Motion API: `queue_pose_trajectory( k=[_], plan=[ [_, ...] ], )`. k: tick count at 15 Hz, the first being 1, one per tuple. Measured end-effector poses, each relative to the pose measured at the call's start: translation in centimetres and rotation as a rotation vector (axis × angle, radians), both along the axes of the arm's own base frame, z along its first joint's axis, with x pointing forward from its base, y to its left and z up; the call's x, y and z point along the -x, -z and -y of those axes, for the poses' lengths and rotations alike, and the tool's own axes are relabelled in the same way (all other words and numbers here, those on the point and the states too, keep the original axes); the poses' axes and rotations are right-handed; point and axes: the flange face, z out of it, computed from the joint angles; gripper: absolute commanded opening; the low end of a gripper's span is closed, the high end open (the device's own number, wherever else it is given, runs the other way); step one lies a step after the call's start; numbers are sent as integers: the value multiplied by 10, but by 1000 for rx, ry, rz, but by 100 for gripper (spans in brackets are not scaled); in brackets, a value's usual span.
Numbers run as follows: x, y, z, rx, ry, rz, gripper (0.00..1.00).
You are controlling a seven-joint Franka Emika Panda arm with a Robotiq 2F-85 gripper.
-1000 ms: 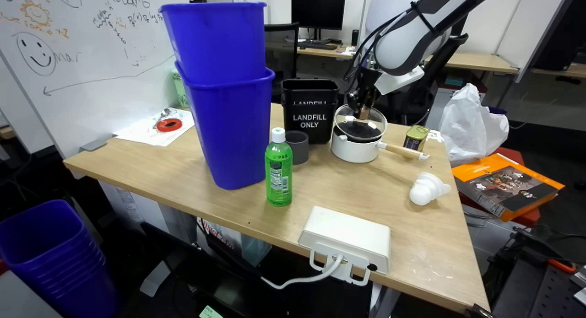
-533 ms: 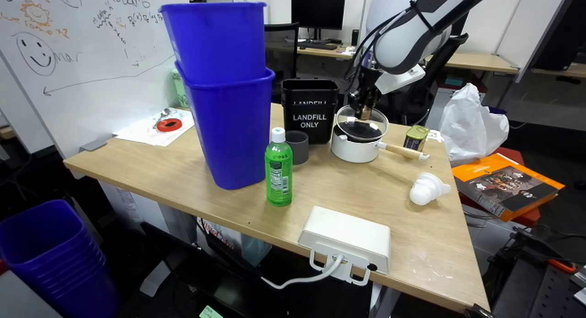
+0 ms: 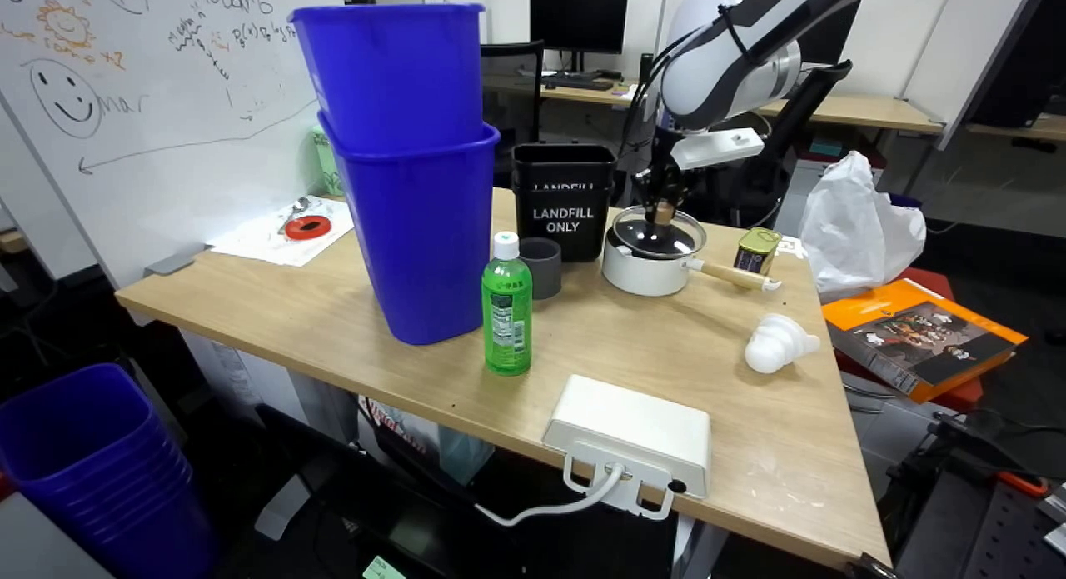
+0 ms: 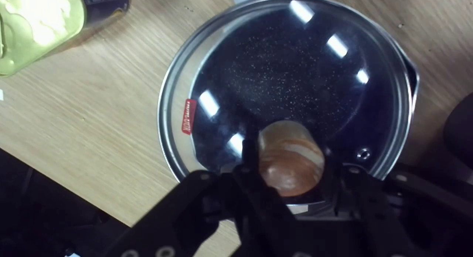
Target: Place the lid on the white pot
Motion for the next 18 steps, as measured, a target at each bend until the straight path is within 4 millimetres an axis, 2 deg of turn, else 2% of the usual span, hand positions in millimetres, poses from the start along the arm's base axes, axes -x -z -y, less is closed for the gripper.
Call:
queue_pose_trajectory(
  k=[5, 13, 18],
  plan=[
    [-22, 0, -1, -71, 51, -25, 16],
    [-21, -3, 13, -83, 77, -93, 16],
    [-21, 6, 9, -85, 73, -105, 16]
  ],
)
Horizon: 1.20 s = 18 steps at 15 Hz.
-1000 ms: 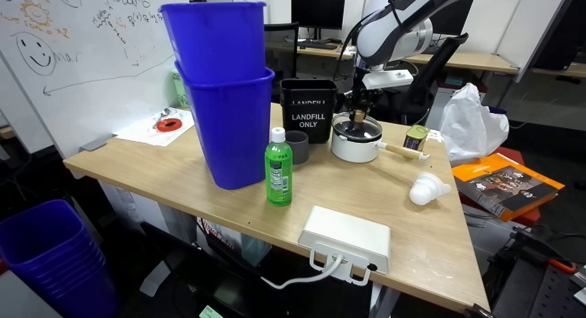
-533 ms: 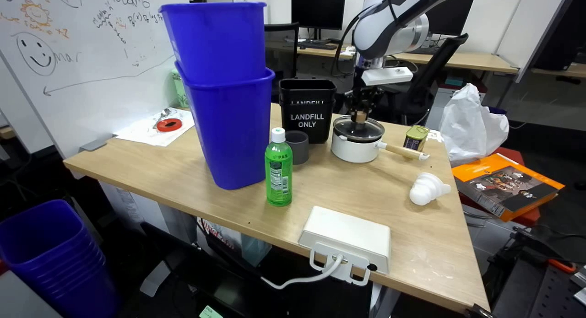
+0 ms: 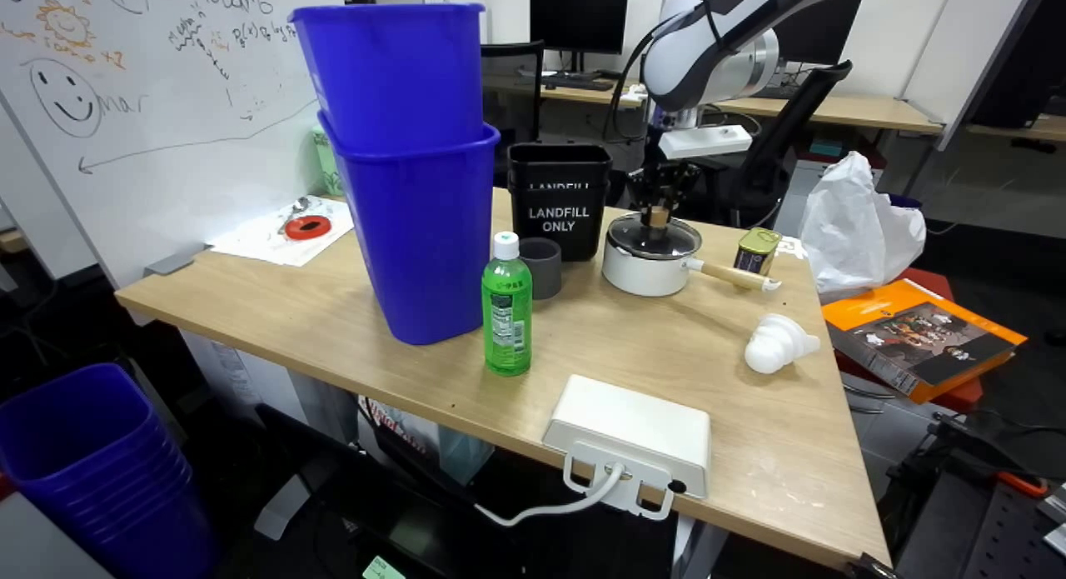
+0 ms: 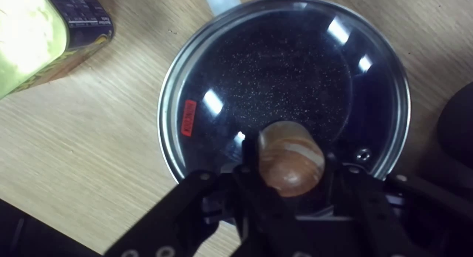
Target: Place the lid on the white pot
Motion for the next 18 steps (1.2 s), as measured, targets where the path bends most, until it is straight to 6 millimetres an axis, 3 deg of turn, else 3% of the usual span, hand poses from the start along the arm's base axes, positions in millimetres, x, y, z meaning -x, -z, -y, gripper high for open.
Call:
queue_pose_trajectory(
  k=[18],
  plan=[
    [-4, 1, -9, 1, -4, 25, 16]
  ],
)
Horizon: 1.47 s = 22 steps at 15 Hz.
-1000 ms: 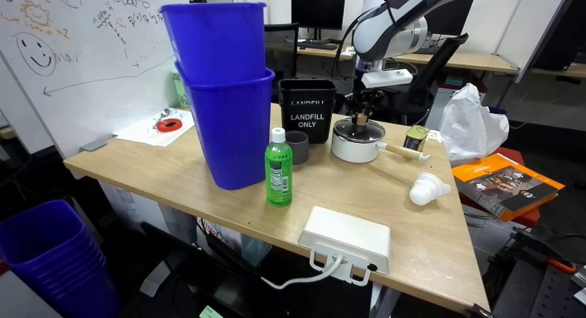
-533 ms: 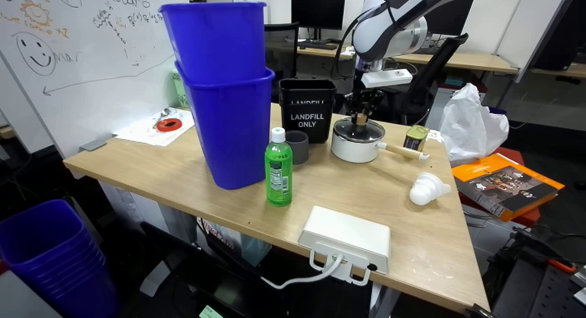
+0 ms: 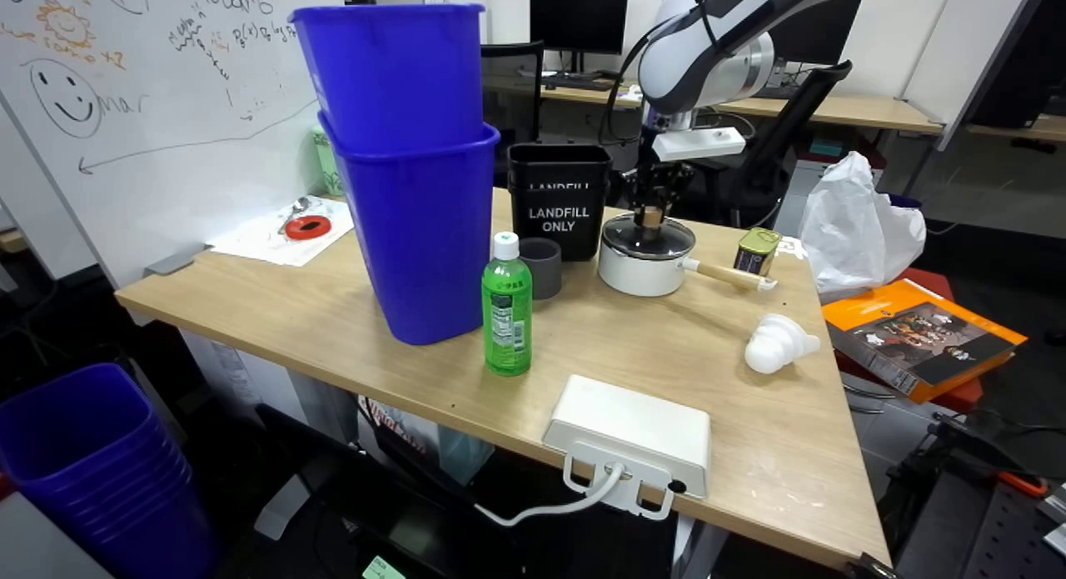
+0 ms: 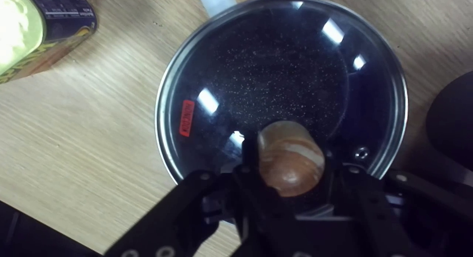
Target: Place the lid on the white pot
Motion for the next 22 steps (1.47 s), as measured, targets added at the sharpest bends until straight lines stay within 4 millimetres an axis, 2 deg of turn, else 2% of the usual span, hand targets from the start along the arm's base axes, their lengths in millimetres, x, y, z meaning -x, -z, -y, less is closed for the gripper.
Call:
queue_pose_trajectory(
  k=[10, 22],
  plan=[
    [-5, 0, -9, -1, -8, 39, 16],
    [-4, 1, -7, 2, -6, 40, 16]
  ],
)
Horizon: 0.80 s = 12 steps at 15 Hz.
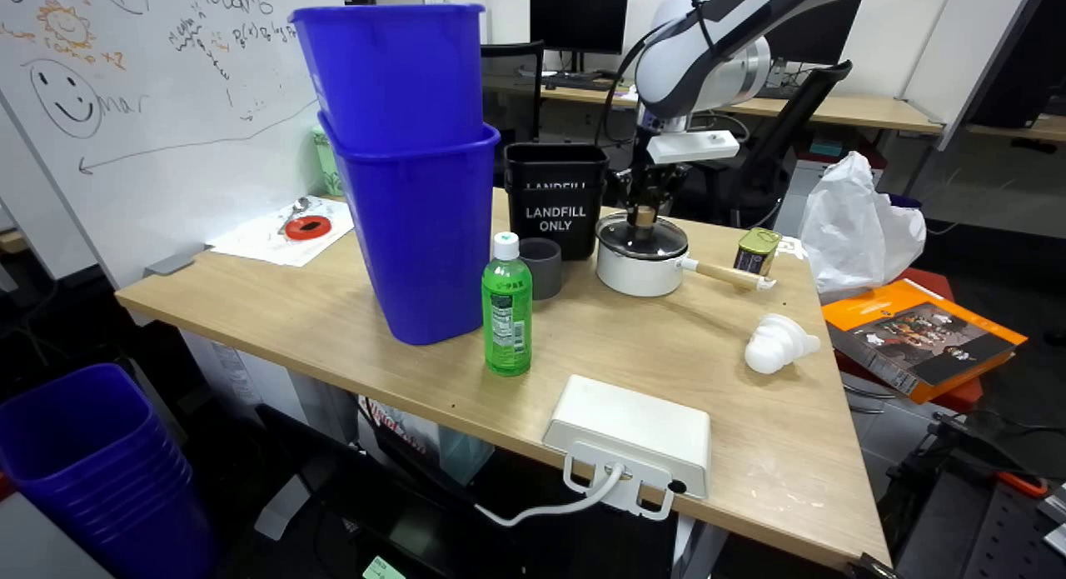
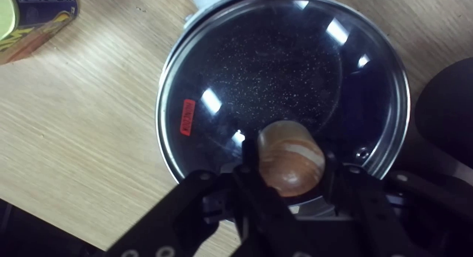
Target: Place the lid on the white pot
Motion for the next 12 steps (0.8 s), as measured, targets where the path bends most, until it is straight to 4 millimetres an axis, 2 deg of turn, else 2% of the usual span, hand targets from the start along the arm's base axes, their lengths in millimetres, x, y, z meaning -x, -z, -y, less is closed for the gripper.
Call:
queue_pose_trajectory(
  k=[12],
  plan=[
    [4, -3, 4, 5, 23, 15, 16]
  ],
)
